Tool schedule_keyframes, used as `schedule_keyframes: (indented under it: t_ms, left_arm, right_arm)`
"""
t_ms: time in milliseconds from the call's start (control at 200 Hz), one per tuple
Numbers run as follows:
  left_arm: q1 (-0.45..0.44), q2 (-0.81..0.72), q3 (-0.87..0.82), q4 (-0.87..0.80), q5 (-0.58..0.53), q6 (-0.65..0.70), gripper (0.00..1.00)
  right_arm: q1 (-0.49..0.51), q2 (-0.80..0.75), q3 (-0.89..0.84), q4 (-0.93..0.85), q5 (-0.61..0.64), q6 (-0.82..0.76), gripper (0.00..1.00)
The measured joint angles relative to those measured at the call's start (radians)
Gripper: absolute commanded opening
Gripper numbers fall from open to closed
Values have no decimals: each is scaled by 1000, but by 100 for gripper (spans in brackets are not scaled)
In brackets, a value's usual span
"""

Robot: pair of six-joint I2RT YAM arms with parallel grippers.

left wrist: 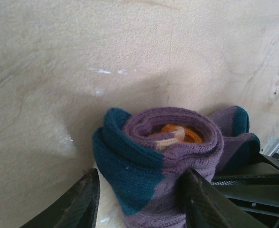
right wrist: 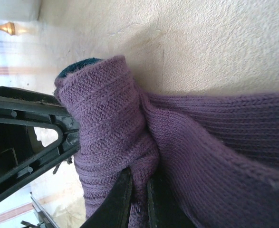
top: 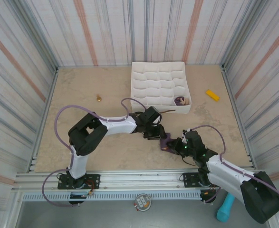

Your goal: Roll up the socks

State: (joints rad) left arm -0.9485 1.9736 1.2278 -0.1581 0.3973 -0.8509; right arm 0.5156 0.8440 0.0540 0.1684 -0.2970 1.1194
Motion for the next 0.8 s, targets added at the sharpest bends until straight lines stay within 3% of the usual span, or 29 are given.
schedule_keyframes:
  t_ms: [476,541,651,802]
  left_arm:
    - [-2,20,41,-12,10,-45,0]
    - [-3,21,45,-21,6,-56,0]
    - [-5,22,50,-28,4,-59,0]
    - [-3,22,60,-51,5,-51,0]
  right_arm:
    - [-19,-34,0,-35,-7,6,5]
    - [-19,-42,0,-43,-6,6,15]
    - [-19,-69,6,-87,1,2,22]
    - [-19,-111,73,-242,18,-41,50]
